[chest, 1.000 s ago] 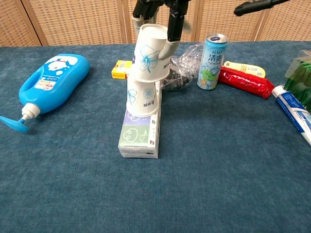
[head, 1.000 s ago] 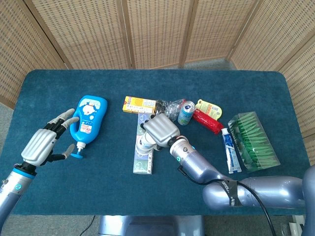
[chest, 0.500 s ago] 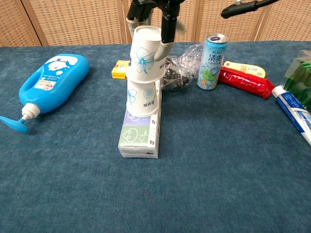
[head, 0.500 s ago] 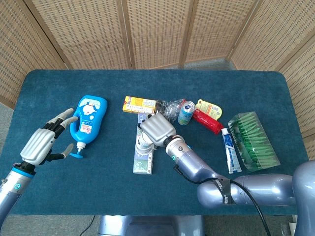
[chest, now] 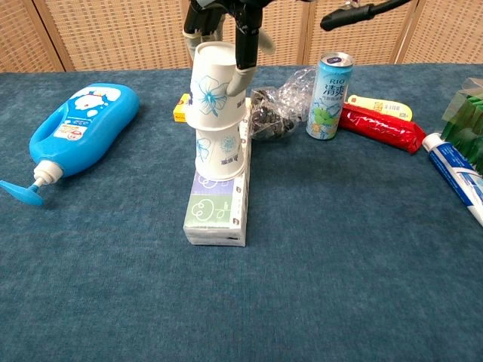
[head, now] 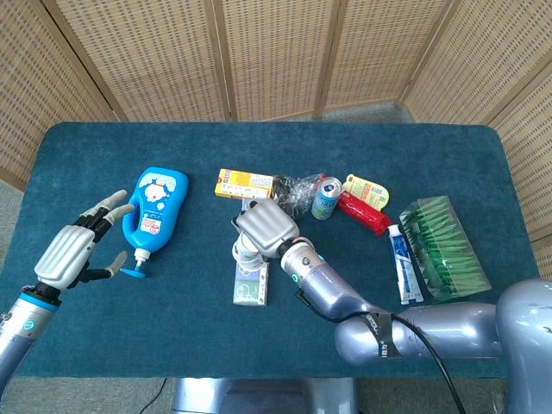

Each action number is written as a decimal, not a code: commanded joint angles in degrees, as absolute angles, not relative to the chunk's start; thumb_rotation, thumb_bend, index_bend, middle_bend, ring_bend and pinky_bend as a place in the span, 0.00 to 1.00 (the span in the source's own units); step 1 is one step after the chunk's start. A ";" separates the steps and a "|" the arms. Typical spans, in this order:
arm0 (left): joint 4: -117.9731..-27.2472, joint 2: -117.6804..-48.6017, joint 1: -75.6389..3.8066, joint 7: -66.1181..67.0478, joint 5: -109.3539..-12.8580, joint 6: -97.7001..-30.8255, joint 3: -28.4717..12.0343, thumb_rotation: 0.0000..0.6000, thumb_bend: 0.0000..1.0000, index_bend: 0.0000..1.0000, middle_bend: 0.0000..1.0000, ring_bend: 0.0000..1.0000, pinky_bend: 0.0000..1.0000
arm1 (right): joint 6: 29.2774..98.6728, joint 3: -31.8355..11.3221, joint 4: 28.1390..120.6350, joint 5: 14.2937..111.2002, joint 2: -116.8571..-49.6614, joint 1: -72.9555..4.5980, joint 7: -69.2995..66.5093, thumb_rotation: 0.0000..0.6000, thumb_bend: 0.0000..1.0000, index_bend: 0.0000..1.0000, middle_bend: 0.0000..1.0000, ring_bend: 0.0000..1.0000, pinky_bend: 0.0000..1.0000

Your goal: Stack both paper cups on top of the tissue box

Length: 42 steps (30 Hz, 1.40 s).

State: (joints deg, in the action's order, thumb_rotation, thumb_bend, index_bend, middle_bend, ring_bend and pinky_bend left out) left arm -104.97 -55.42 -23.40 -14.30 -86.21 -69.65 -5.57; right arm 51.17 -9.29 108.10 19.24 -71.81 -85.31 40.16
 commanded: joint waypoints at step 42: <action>-106.76 -54.45 -23.26 -12.63 -86.22 -70.39 -5.67 1.00 0.48 0.11 0.00 0.00 0.13 | 54.94 -7.07 111.70 20.29 -66.44 -81.54 37.57 1.00 0.28 0.23 0.33 0.13 0.61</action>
